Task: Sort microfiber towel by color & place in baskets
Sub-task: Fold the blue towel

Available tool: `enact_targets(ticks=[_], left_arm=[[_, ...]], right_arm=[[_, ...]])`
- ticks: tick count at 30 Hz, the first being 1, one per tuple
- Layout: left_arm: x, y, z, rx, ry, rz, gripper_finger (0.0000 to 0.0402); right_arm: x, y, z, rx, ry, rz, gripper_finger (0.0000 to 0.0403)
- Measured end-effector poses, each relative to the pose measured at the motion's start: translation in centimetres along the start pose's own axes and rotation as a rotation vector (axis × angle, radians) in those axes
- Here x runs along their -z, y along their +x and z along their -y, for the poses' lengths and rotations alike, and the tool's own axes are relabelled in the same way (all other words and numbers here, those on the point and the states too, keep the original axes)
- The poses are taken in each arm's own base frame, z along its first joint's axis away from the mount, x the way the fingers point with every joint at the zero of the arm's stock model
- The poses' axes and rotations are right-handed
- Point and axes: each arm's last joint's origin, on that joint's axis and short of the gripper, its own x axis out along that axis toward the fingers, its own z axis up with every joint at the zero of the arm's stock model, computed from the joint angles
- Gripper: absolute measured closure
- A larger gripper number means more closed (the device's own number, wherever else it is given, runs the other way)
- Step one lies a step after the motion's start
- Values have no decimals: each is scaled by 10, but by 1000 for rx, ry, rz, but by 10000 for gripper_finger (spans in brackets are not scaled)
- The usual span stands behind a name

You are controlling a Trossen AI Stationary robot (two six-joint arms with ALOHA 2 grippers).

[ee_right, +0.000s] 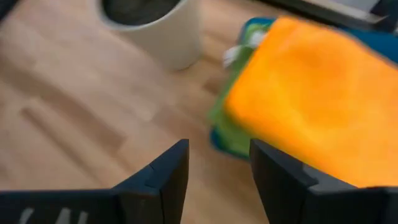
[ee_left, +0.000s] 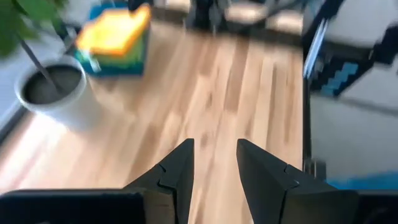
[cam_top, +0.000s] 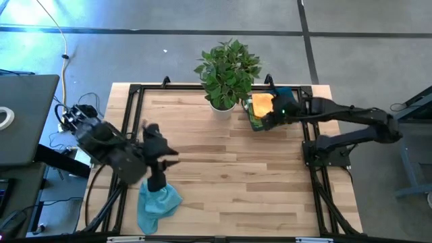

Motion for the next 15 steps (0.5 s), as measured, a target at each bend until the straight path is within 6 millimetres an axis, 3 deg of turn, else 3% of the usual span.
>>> enact_targets(ticks=[9, 15], left_arm=[[45, 48, 14, -43, -107, -262, 289], [91, 79, 26, -94, -264, -462, 289]], right_arm=[[35, -12, -47, -164, -60, -1, 245], [59, -10, -75, -232, -188, -28, 245]])
